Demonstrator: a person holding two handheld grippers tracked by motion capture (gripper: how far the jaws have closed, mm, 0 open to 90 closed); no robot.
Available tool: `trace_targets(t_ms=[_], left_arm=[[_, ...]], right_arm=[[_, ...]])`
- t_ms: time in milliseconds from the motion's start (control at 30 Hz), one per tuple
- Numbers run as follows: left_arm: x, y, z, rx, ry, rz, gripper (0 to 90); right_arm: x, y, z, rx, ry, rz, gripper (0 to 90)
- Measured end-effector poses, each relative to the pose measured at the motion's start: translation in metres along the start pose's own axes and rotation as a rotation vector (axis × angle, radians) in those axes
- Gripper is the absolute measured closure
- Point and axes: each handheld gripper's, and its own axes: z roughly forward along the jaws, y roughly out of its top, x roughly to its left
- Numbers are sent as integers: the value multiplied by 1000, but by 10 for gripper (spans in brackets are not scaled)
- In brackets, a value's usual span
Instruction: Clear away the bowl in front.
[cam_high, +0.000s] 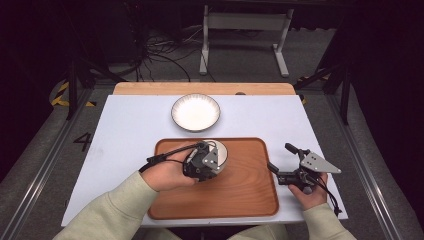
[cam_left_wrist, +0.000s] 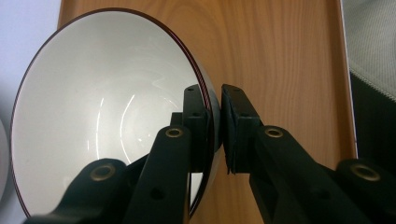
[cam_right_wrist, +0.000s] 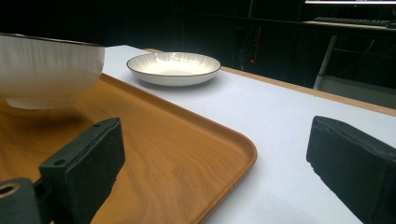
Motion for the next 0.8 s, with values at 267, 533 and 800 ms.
trace_targets(t_ms=[267, 533, 800], left_arm=[[0, -2, 9, 20, -10, -1, 811], [-1, -3, 16, 36, -27, -3, 811], [-2, -4, 18, 49, -31, 7, 811]], right_arm=[[0, 0, 0, 1, 1, -3, 59], [1, 0, 0, 5, 0, -2, 55], [2, 0, 1, 11, -9, -10, 57]])
